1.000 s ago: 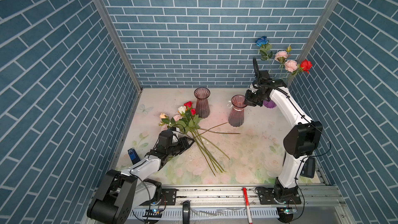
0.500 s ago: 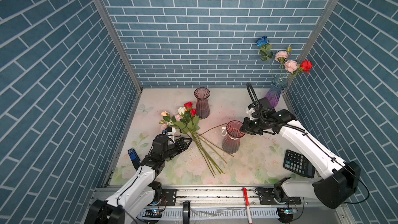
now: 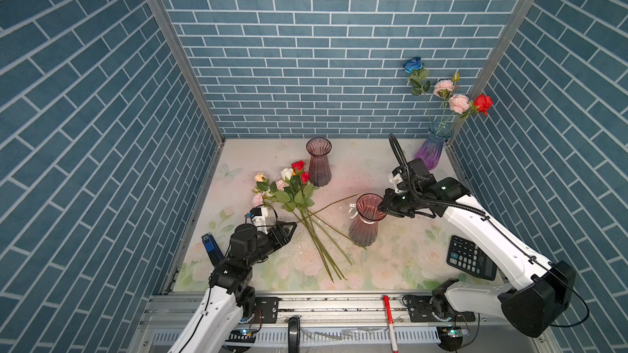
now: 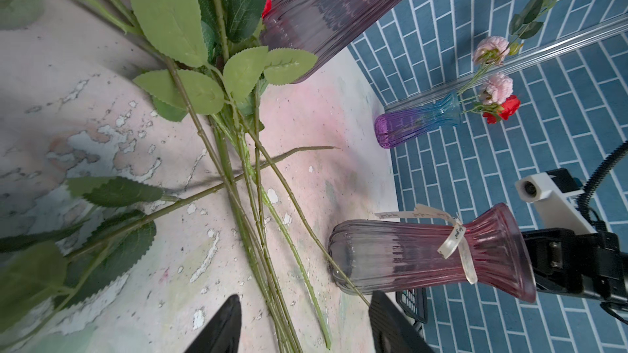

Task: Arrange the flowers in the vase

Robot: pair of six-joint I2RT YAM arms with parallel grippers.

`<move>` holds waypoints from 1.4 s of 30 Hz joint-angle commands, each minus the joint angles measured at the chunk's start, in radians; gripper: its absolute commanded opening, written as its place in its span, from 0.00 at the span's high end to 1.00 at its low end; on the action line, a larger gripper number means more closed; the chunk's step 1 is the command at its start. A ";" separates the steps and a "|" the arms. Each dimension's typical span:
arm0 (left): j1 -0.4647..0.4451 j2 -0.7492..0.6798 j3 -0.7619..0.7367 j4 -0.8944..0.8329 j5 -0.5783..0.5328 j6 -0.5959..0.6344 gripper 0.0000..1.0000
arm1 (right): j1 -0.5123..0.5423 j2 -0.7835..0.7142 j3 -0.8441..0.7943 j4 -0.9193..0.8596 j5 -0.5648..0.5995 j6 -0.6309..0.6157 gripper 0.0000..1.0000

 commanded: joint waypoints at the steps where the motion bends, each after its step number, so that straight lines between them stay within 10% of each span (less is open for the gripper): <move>1: 0.007 0.027 -0.004 0.008 0.008 0.006 0.38 | 0.000 0.008 0.049 0.012 0.038 -0.006 0.68; 11: 0.008 0.069 -0.026 0.027 0.016 0.032 0.40 | -0.062 -0.210 0.031 -0.003 0.195 -0.035 0.62; 31: 0.006 0.451 0.271 -0.036 0.039 0.086 0.45 | -0.268 -0.772 -0.998 0.676 0.014 0.301 0.63; 42: -0.001 0.743 0.507 -0.149 -0.033 0.095 0.56 | -0.306 -0.593 -1.012 0.807 -0.079 0.304 0.63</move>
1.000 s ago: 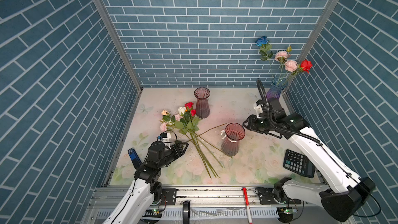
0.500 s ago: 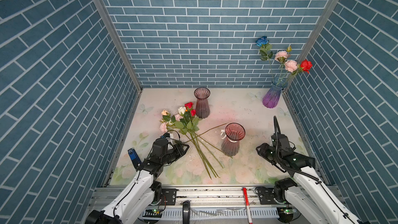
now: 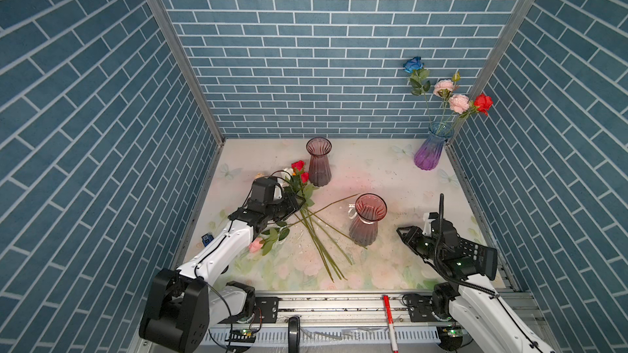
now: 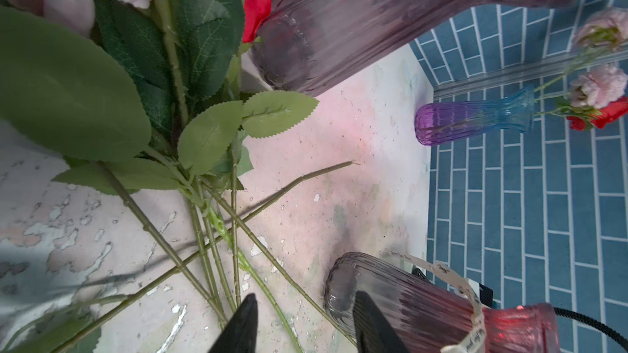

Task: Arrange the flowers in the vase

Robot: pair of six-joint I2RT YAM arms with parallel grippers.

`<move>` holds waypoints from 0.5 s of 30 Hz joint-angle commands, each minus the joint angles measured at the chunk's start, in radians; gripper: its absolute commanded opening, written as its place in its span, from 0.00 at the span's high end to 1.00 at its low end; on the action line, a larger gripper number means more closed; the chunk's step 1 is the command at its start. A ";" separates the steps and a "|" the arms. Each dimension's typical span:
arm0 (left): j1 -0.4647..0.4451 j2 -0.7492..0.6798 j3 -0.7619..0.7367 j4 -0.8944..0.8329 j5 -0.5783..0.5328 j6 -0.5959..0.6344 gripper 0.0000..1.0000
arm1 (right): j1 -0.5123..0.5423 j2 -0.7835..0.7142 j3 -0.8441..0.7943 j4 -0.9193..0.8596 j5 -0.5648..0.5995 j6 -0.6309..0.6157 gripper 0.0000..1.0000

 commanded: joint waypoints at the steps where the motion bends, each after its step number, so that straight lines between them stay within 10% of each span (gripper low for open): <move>1: -0.002 0.047 0.010 -0.083 -0.048 0.010 0.59 | -0.010 0.035 -0.005 0.077 -0.048 0.029 0.63; 15: -0.009 0.098 -0.074 -0.046 -0.112 0.026 0.69 | -0.039 -0.007 -0.027 0.077 -0.068 0.037 0.63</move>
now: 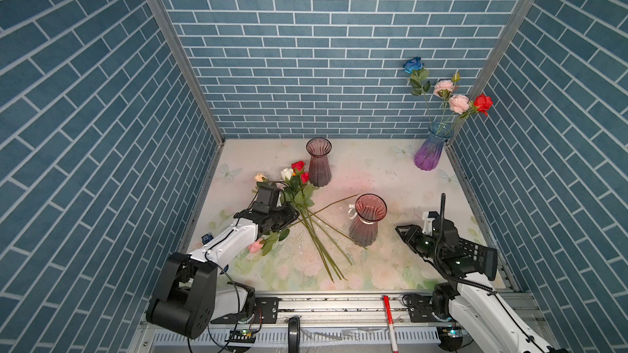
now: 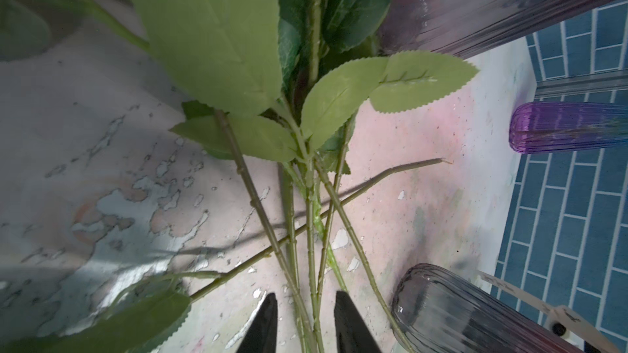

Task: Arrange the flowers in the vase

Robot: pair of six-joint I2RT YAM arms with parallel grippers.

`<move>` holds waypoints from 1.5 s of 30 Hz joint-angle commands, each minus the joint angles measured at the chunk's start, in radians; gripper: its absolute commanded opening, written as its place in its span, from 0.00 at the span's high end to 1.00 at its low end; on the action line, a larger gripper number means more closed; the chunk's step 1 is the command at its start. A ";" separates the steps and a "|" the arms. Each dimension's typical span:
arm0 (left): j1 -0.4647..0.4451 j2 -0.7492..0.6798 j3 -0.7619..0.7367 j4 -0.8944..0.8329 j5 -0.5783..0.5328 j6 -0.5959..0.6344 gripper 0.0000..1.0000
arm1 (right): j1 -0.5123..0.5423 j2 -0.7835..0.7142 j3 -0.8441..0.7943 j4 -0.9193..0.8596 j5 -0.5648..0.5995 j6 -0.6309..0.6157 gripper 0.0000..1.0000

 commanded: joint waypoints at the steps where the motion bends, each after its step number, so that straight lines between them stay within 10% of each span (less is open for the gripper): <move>1: -0.003 0.022 -0.021 0.012 -0.015 0.017 0.69 | -0.007 -0.009 -0.014 0.015 -0.013 0.028 0.63; 39: -0.171 0.333 0.066 0.397 0.025 -0.186 0.67 | -0.033 -0.010 -0.028 0.027 -0.031 0.037 0.63; 45: -0.179 0.339 0.066 0.456 0.040 -0.215 0.91 | -0.037 -0.009 -0.028 0.027 -0.036 0.038 0.63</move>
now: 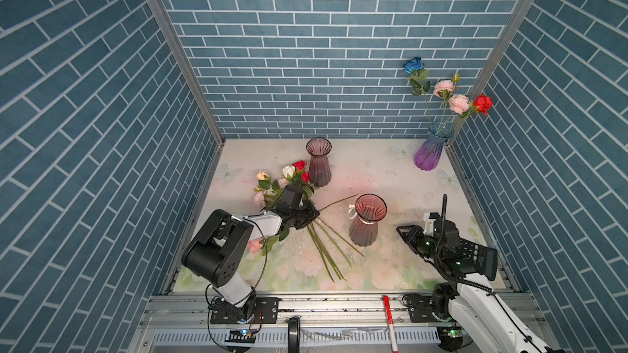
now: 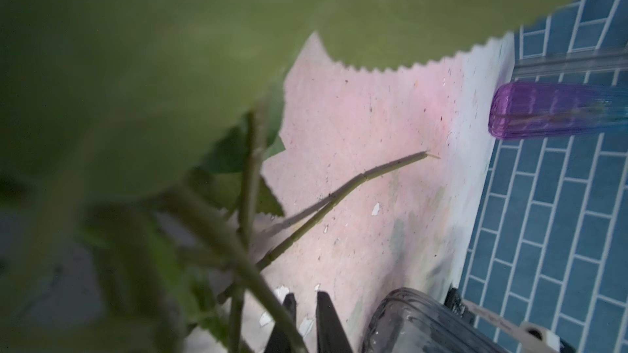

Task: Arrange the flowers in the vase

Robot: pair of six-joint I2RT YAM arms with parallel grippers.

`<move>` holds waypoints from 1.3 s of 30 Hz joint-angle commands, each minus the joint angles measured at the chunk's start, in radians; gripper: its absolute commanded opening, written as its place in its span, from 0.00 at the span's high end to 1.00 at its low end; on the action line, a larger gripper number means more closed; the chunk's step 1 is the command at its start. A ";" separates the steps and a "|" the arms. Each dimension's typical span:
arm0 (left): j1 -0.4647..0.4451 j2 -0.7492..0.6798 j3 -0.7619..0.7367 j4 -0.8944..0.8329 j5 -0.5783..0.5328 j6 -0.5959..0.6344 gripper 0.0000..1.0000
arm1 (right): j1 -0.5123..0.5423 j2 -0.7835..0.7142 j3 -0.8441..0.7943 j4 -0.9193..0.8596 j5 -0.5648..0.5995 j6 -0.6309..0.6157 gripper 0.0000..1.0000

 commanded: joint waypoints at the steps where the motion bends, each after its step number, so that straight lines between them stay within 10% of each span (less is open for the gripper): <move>1: -0.007 -0.014 0.018 0.053 0.006 -0.011 0.94 | -0.008 -0.008 -0.014 0.014 -0.013 0.030 0.63; 23: 0.010 -0.408 0.098 -0.155 0.000 0.176 1.00 | -0.011 -0.011 -0.012 0.002 -0.014 0.030 0.63; 32: 0.052 -0.312 0.076 -0.192 0.061 0.142 0.56 | -0.011 -0.010 -0.011 -0.001 -0.014 0.030 0.63; 39: 0.054 -0.361 0.093 -0.258 0.032 0.175 0.52 | -0.013 0.009 -0.009 0.011 -0.018 0.028 0.63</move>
